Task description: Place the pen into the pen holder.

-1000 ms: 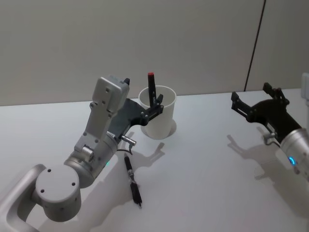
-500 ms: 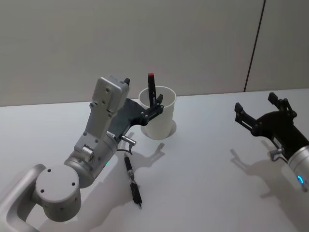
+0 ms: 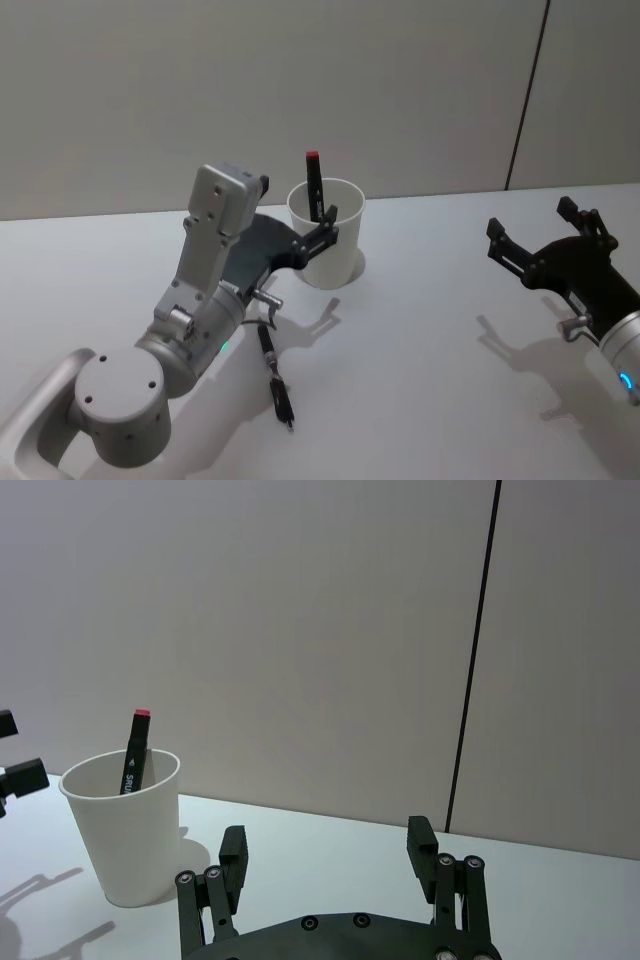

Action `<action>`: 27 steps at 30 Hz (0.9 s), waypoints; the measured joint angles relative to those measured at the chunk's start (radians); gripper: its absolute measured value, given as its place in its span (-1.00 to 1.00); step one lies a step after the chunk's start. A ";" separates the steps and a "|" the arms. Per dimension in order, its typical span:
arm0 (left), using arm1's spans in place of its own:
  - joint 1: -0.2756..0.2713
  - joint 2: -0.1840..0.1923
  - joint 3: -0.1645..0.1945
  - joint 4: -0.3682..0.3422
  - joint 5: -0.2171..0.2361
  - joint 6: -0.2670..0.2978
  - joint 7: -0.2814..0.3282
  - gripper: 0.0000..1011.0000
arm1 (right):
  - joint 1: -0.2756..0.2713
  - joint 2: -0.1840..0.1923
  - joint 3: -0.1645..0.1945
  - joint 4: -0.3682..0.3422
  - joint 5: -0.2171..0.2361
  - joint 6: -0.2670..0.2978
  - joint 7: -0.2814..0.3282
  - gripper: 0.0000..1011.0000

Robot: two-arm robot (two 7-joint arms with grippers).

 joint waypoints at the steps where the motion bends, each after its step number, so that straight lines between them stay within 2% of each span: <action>1: 0.002 0.000 0.000 0.000 -0.003 0.003 0.000 0.98 | 0.000 0.000 0.000 0.000 0.000 0.000 0.000 0.98; 10: 0.035 0.012 -0.001 -0.029 -0.068 0.067 0.014 0.98 | 0.000 0.000 0.001 0.000 0.000 0.000 0.000 0.98; 14: 0.068 0.030 0.000 -0.072 -0.101 0.110 0.040 0.98 | 0.000 0.000 0.001 0.000 0.000 0.000 0.000 0.98; 27: 0.166 0.084 0.004 -0.224 -0.161 0.237 0.152 0.98 | 0.000 0.000 0.001 0.000 -0.001 0.000 0.000 0.98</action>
